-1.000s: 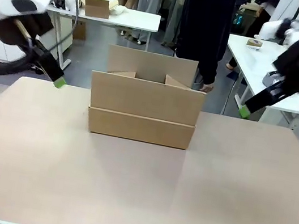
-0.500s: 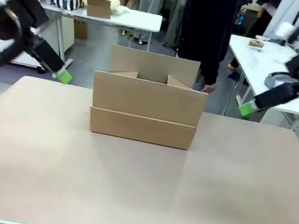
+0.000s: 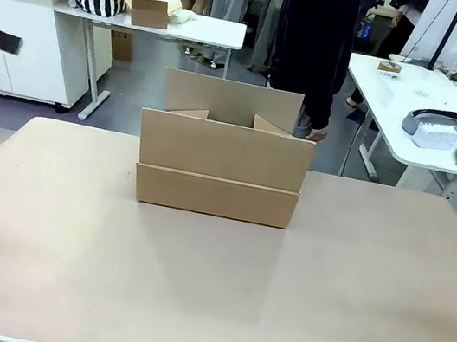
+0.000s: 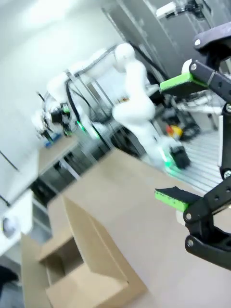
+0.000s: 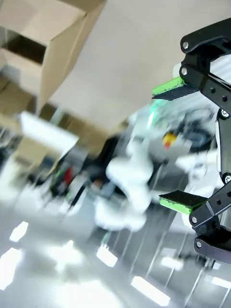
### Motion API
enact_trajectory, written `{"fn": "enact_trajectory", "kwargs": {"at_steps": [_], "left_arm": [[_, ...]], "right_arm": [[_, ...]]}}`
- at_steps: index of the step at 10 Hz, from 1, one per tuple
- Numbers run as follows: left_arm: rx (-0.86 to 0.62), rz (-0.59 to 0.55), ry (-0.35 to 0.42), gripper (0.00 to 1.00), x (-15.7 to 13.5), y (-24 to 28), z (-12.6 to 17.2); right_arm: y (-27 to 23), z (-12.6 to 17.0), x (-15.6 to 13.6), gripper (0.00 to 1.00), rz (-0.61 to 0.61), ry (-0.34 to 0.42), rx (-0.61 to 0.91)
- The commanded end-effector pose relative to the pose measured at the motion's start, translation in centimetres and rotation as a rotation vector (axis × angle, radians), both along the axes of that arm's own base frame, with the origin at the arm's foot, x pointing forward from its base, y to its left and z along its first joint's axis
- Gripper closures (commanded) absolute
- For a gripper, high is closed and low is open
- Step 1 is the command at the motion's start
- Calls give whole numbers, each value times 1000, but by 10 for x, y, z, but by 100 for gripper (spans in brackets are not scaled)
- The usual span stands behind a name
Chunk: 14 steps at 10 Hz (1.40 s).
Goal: Pack the gift set into the box.
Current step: Place both hands on the side flaps of the Package Box and spread them outward.
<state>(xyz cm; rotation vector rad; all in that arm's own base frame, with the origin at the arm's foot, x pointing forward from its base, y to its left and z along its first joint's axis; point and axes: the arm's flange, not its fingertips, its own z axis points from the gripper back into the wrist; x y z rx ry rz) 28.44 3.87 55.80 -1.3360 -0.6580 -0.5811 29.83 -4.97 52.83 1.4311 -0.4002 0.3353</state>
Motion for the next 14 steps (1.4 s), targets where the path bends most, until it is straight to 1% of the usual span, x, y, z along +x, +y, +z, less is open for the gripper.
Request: {"fn": "enact_trajectory", "kwargs": {"at_steps": [1,2,3,4,10,11,12,13,14], "left_arm": [[-102,20,86,0,0,-1,-47],[-62,84,140,0,4,-2,-53],[85,184,207,0,10,-11,-54],[-121,47,97,0,16,27,-30],[-121,47,97,0,16,27,-30],[-106,49,123,0,11,27,-28],[-21,9,155,0,25,12,-9],[51,36,200,0,47,-7,12],[155,39,220,0,80,-36,37]], "right_arm": [[-3,-19,14,0,-162,160,248],[3,-28,20,0,-170,72,262],[-17,-9,4,0,-62,77,139],[-17,-9,4,0,-62,77,139],[-17,-9,4,0,-62,77,139],[-17,-9,4,0,-62,77,139],[-17,-9,4,0,-62,77,139],[-17,-9,4,0,-62,77,139],[-17,-9,4,0,-62,77,139]]}}
